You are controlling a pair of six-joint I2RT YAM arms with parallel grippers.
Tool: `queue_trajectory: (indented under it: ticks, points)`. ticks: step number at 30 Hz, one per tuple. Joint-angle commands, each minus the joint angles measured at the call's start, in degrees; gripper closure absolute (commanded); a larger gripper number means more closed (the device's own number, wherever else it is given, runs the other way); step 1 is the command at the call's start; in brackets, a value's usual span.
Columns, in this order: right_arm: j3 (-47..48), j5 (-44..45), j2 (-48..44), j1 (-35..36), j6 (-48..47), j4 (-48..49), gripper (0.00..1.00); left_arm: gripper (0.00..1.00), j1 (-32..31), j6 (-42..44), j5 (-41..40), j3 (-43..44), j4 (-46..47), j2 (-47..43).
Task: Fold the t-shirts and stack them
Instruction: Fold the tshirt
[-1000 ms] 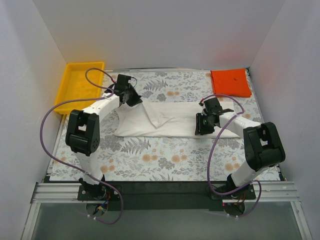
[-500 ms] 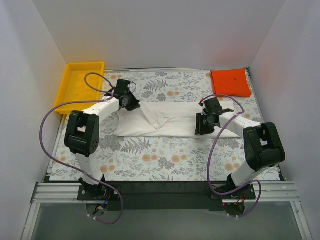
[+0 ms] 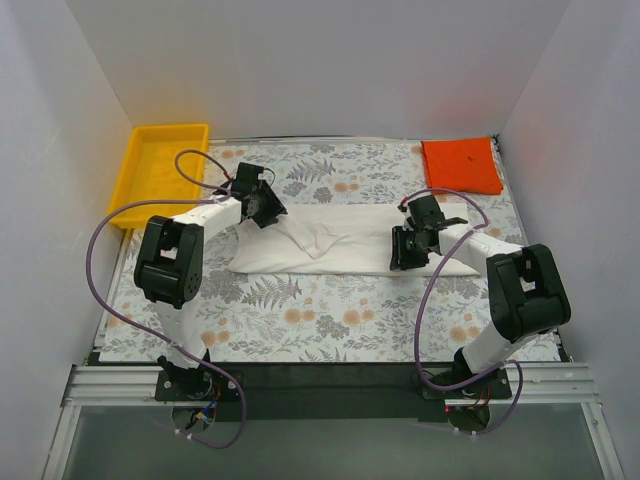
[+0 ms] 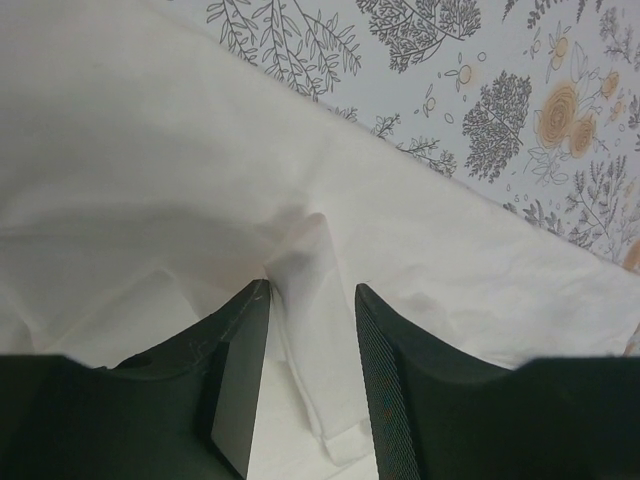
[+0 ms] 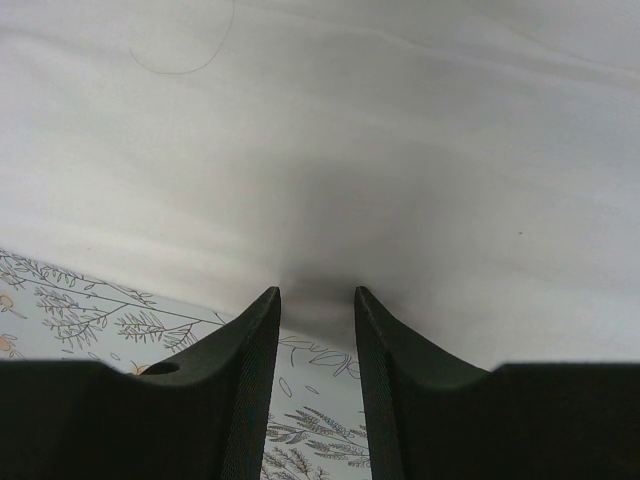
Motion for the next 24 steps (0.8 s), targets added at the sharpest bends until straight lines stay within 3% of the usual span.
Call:
queue_trajectory:
  ticks: [1, 7, 12, 19, 24]
  points:
    - [-0.3, -0.1, -1.3, -0.2, -0.5, -0.1, 0.63, 0.61, -0.1, 0.3, 0.0, -1.5, 1.3, -2.9]
    - [-0.2, -0.6, -1.3, -0.2, -0.5, -0.1, 0.63, 0.62, -0.1, 1.0, -0.1, -0.5, 1.4, -0.4]
    - [-0.4, -0.7, -1.7, -0.2, -0.5, -0.1, 0.63, 0.69, -0.1, 2.2, -0.5, 1.4, 2.1, 2.0]
    - [-0.4, -0.7, -2.0, -0.3, -0.6, -0.2, 0.63, 0.88, -0.1, 5.2, -0.3, 4.5, 4.0, 4.8]
    - [-0.5, -0.7, -2.1, -0.2, -0.6, -0.2, 0.63, 0.93, -0.2, 6.8, 1.4, 7.4, 6.3, 5.4]
